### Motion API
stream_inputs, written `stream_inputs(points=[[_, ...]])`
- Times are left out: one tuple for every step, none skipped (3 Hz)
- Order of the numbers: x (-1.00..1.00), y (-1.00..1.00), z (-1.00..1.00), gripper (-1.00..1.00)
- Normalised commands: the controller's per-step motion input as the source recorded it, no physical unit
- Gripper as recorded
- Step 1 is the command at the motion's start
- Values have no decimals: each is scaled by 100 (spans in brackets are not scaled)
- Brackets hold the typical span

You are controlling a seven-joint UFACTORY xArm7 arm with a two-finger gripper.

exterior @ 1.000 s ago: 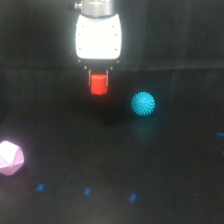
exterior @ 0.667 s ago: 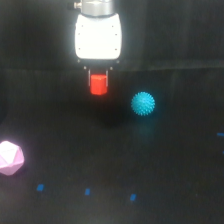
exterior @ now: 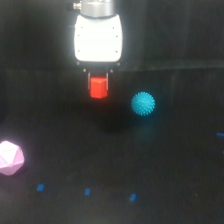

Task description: Pick up the red object from the table

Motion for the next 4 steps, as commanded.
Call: stream_inputs(points=[[43, -36, 78, -100], [-34, -52, -63, -100], [-23, -62, -1, -95], [-14, 22, -13, -100]])
